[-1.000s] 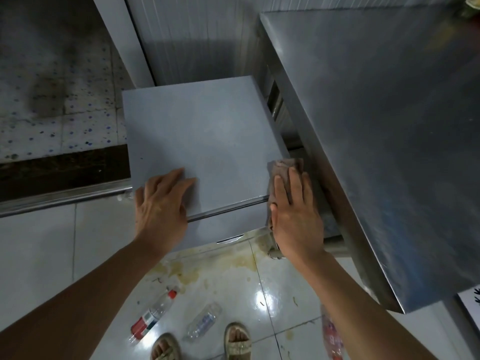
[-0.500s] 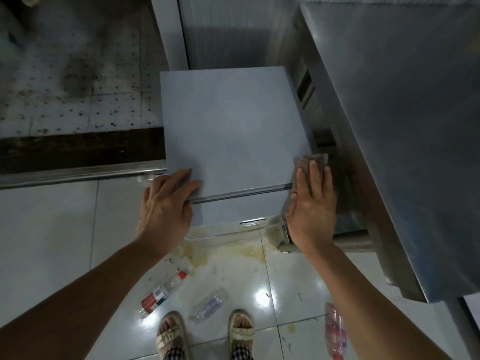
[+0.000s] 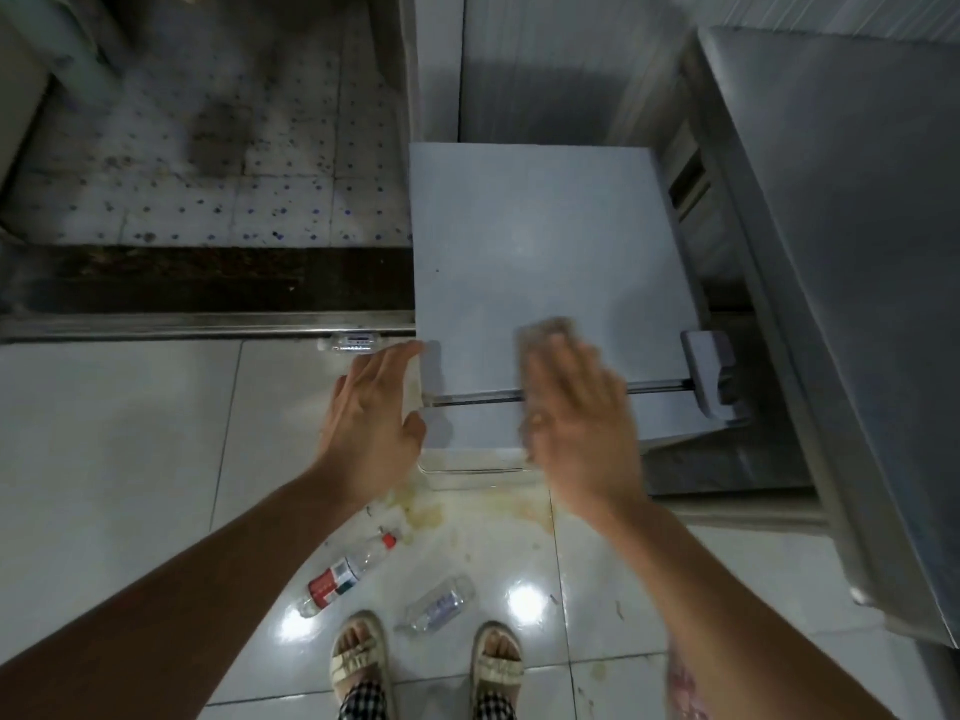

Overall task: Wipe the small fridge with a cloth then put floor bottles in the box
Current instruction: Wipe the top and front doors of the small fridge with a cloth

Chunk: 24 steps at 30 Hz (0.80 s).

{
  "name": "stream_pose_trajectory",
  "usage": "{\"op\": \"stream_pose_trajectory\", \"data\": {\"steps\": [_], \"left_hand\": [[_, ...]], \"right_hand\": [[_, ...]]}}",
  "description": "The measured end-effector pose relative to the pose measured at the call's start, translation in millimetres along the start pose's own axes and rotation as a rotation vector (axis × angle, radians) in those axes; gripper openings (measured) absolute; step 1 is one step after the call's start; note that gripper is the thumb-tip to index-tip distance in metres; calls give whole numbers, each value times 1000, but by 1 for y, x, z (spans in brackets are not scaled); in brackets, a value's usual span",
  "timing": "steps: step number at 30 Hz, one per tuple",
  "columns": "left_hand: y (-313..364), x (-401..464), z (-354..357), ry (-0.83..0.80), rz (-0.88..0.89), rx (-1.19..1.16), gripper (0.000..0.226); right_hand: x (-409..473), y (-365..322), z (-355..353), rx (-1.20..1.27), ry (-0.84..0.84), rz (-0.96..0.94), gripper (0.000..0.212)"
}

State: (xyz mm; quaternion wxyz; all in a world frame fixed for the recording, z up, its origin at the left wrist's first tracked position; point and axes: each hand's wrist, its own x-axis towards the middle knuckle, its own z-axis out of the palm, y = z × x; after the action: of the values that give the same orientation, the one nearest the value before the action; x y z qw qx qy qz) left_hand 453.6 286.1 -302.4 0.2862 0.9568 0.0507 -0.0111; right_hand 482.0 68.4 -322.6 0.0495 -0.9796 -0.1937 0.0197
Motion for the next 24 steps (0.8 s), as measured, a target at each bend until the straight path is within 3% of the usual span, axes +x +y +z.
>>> {"op": "stream_pose_trajectory", "data": {"steps": [2, 5, 11, 15, 19, 24], "left_hand": [[1, -1, 0, -5, -15, -2, 67], [-3, -5, -2, 8, -19, -20, 67], [-21, -16, -13, 17, -29, -28, 71], [-27, -16, -23, 18, -11, -2, 73], [-23, -10, -26, 20, 16, 15, 71], [0, 1, -9, 3, 106, 19, 65]], "right_hand": [[0, 36, -6, -31, -27, 209, 66], [4, 38, -11, -40, -45, 300, 64], [20, -79, 6, 23, -57, 36, 59], [22, -121, 7, 166, -34, -138, 52], [4, -108, 14, 151, 17, -270, 44], [-20, -24, 12, 49, 46, -131, 54]]}}
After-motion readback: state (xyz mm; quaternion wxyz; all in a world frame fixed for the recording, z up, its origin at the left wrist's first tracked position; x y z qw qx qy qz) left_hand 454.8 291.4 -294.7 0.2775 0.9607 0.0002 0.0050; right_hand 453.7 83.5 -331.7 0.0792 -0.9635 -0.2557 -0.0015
